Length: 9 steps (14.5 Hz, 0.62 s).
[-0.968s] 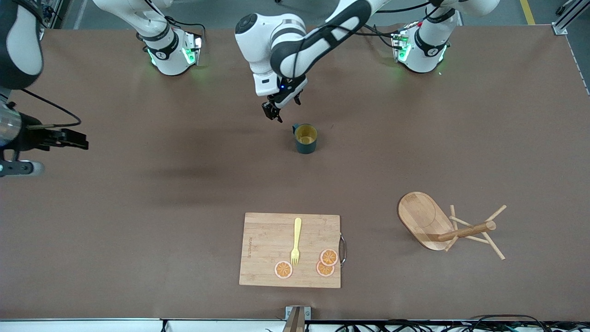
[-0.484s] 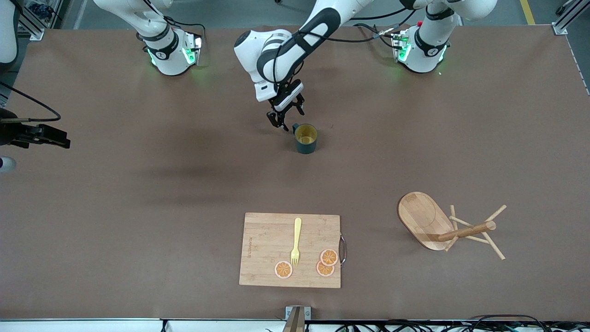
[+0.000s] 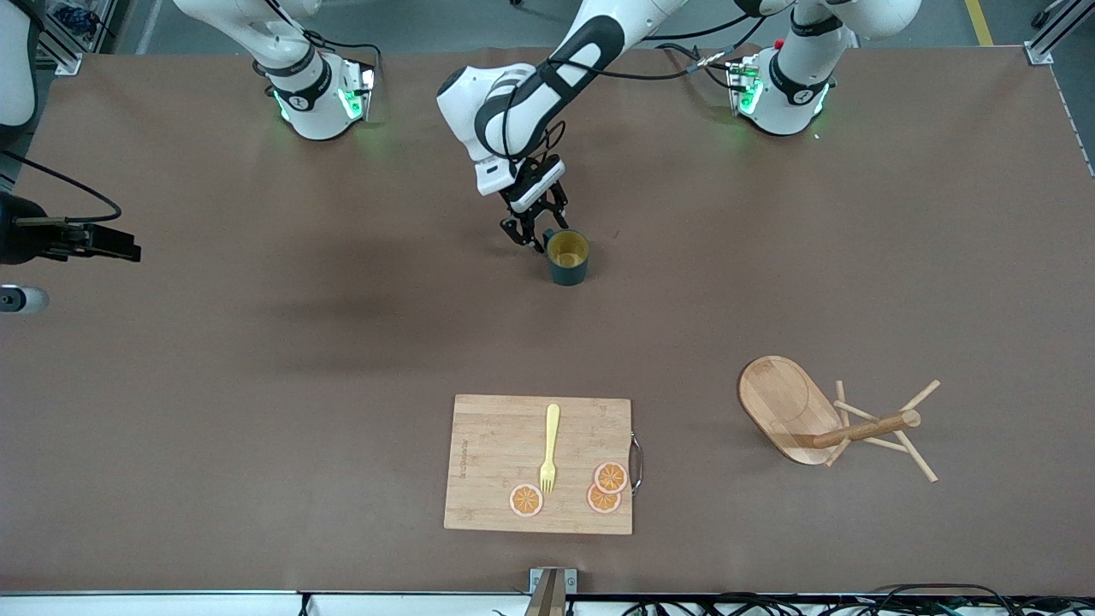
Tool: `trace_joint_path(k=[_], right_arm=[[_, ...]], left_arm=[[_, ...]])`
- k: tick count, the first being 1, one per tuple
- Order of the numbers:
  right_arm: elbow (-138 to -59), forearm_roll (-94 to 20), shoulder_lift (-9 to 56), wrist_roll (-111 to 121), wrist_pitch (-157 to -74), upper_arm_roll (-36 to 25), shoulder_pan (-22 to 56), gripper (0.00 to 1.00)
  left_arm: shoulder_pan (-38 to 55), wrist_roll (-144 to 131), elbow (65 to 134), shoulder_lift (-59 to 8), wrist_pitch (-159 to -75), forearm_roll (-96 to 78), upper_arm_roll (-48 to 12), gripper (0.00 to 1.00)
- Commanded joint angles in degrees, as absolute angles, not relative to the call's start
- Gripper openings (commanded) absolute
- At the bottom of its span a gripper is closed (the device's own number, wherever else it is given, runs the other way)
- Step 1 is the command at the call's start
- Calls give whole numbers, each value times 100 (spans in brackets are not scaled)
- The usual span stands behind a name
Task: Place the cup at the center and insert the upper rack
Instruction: 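Grasp the mug handle with the left gripper while the right gripper retracts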
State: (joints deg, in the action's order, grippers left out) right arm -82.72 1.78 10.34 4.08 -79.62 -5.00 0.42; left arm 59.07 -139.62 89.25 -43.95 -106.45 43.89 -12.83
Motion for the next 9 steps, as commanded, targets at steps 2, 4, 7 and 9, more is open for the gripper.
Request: trace_joint_path(k=[2,4,7,9], right_arm=[[-9113,114,230,431,-8244,-387,-88,100],[-9307,114,-77,431,-8244,-378,-70,100],[-9465,123,-412,439,-8244,-369,-62,100],[-9553,123,-606,439,-8253,-369,-70,100]], left_arm=[[5898,-13940,8649,-4552,-10556,4509,-1266,53],[5889,-13931,8605,-4588,-10556,4509,-1266,25],[5880,-13756,8561,-4597,-10556,4509,-1230,0],[5854,-13580,8447,-4518,-10538,4483,-1222,0]])
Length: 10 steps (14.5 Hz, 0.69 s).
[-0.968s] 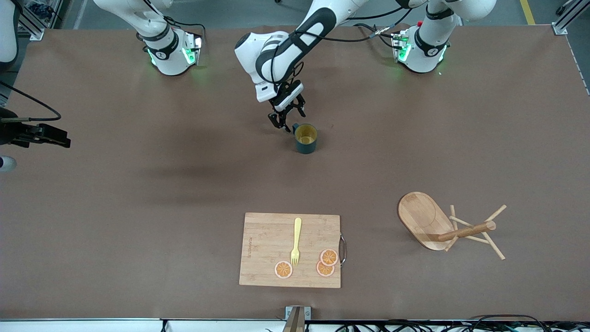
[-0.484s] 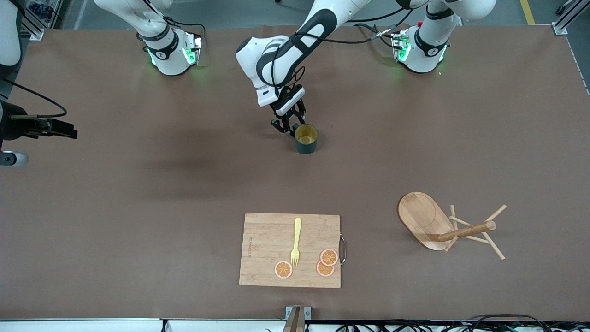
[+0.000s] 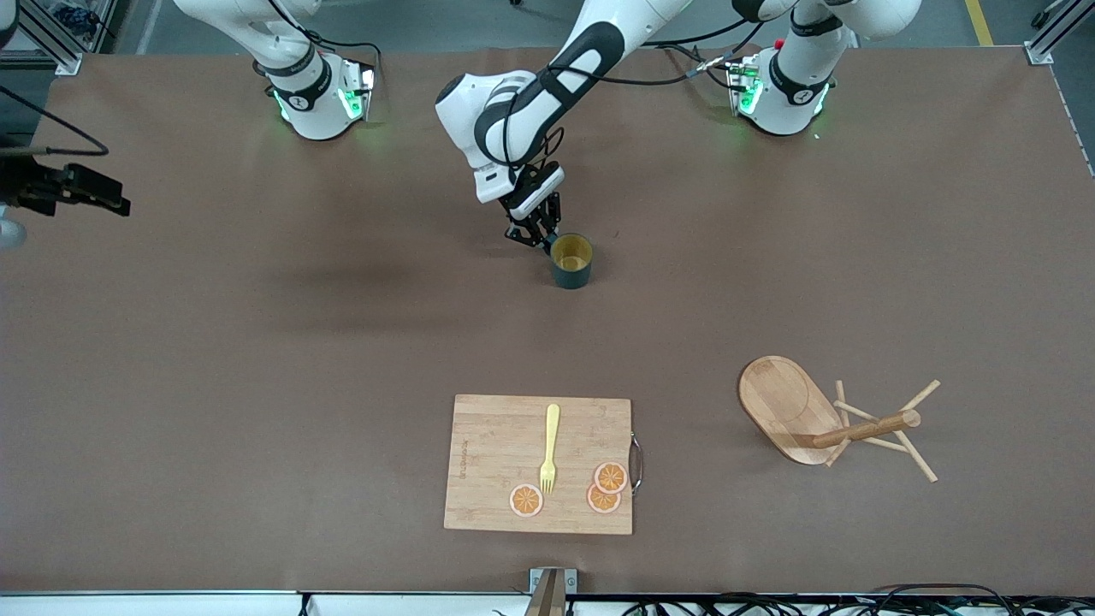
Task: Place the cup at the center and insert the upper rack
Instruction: 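Carry the teal mug with the left gripper to the mug tree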
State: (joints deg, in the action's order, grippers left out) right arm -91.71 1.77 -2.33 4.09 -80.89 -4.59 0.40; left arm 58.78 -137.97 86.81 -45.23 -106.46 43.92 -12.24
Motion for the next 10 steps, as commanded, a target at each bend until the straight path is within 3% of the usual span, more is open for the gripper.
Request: trace_joint_path(k=[1,10], right_arm=[[-9554,132,-650,439,-8253,-369,-70,100],[-9536,97,-1019,422,-8402,-369,-70,100]], left_arm=[[5775,-13527,8377,-4422,-10529,4448,-1169,0],[3870,-11104,8358,-2507,-10538,2534,-1178,0]])
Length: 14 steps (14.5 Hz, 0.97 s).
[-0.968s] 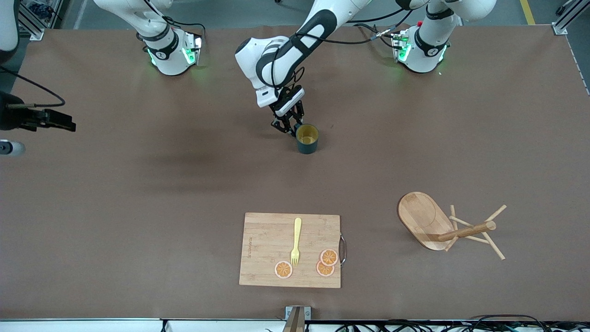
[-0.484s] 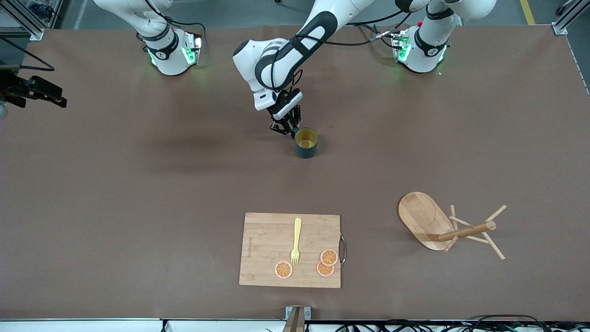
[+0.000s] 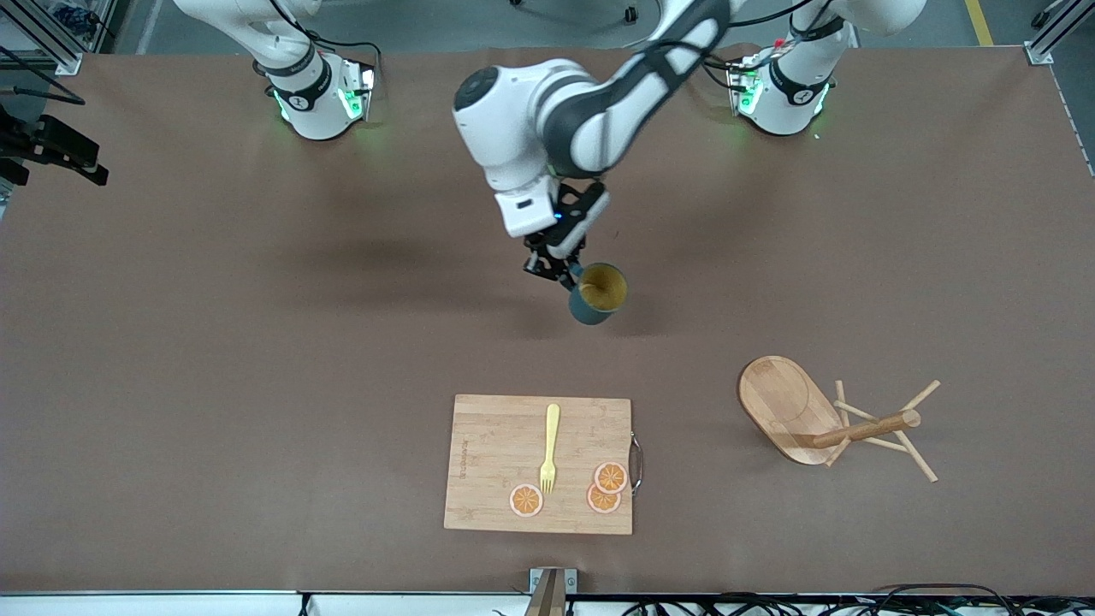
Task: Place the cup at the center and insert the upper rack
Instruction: 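Carry the teal mug with the left gripper to the mug tree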
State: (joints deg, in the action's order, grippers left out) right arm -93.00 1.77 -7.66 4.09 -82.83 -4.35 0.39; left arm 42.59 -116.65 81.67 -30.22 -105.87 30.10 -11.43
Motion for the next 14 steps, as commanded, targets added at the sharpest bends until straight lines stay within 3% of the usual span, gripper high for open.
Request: trace_joint_path(k=[1,5,14], right_arm=[[-9536,97,-1028,422,-8394,-360,-62,100],[-9536,97,-1028,422,-8367,-352,-44,100],[-9545,-18,-1028,457,-8262,-378,-61,100]], left_arm=[[3615,-10761,8358,-2296,-10538,2201,-1178,0],[2560,-9644,8358,-1794,-10669,979,-1187,0],[529,-7860,8367,-1775,-11048,-2650,-1187,0]])
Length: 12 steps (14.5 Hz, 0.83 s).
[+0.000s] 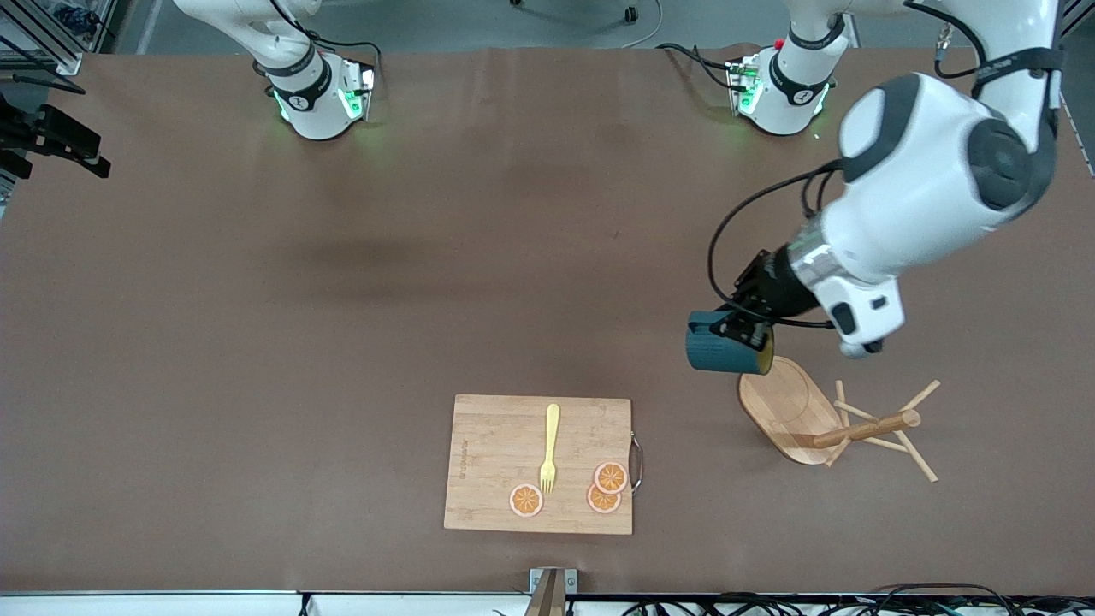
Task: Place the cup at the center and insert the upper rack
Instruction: 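Carry the teal mug with the left gripper to the mug tree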
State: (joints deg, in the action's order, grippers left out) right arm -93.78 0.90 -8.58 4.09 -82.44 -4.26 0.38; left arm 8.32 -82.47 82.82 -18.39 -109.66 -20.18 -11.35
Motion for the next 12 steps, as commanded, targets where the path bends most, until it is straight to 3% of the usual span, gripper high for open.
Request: trace_joint_path(k=[1,12], right_arm=[[-9545,-18,-1028,466,-8262,-378,-62,100],[-9527,62,-1046,668,-8174,-378,-62,100]], left_arm=[[362,-7605,8367,-1793,-11004,-2915,-1187,0],[-835,-5899,8394,-2452,-10433,-4227,-1187,0]])
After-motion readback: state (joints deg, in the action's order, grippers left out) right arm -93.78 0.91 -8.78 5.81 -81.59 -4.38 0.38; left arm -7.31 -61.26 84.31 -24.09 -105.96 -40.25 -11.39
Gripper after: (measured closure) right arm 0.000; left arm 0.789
